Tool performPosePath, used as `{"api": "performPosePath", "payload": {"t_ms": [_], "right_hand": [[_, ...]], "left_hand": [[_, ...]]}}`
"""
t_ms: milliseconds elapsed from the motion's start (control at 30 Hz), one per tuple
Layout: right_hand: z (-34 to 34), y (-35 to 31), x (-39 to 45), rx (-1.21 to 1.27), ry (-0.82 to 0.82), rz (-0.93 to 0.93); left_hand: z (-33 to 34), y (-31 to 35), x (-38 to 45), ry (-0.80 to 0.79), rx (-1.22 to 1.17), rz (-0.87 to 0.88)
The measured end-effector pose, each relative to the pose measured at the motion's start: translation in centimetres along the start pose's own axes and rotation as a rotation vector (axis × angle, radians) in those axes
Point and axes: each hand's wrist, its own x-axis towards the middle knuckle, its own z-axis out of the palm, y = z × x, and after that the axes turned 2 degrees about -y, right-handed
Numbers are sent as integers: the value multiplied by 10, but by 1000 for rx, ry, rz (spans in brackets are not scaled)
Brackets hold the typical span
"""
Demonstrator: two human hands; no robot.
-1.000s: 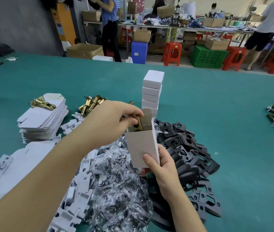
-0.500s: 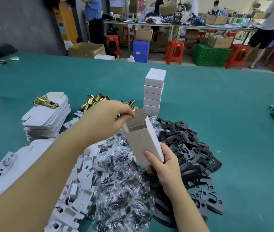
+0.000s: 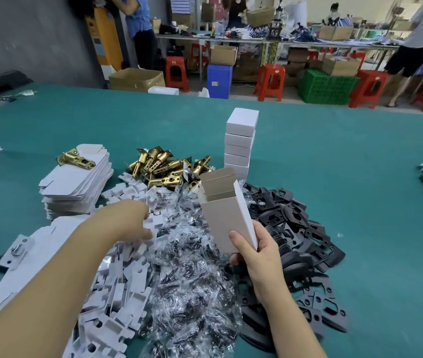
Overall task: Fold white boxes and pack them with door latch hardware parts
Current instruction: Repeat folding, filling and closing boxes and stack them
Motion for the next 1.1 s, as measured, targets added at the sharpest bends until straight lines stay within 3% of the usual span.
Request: {"api": "performPosePath", "payload": {"t_ms": [600,967,1100], "right_hand": [[0,-7,-1,201,1,61],[-2,-6,0,227,-27,71],[-1,-5,1,220,-40,71]], "left_hand": [[7,5,2,-19,12,4],[12,-8,7,80,-98,19],[11,-13,2,11,-27,35]]}}
